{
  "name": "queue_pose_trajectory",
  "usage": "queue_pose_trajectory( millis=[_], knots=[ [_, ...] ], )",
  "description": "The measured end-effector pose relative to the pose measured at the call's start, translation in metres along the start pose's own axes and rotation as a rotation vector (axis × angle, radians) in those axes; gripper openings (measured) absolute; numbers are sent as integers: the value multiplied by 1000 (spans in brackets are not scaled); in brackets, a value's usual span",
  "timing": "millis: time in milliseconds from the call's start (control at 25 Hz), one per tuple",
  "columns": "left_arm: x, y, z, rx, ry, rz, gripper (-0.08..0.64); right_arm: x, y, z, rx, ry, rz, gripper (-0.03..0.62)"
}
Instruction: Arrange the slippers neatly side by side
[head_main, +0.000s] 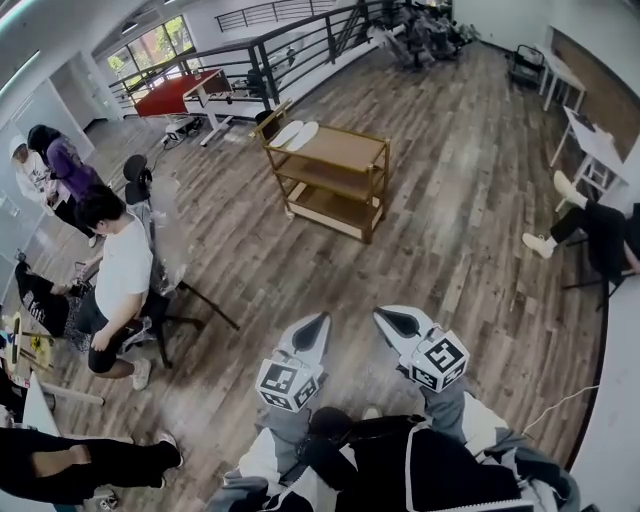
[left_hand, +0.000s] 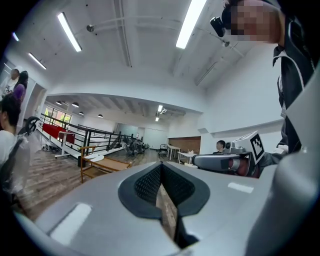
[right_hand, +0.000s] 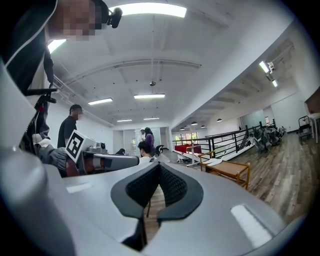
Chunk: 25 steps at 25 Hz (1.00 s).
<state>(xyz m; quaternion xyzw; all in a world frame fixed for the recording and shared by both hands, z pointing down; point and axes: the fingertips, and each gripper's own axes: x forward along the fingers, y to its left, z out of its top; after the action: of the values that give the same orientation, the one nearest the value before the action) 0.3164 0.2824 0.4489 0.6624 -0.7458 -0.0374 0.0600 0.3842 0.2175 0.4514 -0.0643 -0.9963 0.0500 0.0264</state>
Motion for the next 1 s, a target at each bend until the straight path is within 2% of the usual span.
queue_pose_trajectory(
  millis=[160,360,800,1000],
  knots=[
    [28,36,-1,-11,0,3,12,35,-28,-3,4,11,1,5],
    [67,101,-5,-34,-10,-2,12,98,-64,-9,-3,31,2,5],
    [150,277,35,-21,-32,-59,12,274,-146,25,-31,20,-72,5],
    [178,328,39,-33,-30,-84,12,323,-173,22,-14,43,-99,5]
  ],
)
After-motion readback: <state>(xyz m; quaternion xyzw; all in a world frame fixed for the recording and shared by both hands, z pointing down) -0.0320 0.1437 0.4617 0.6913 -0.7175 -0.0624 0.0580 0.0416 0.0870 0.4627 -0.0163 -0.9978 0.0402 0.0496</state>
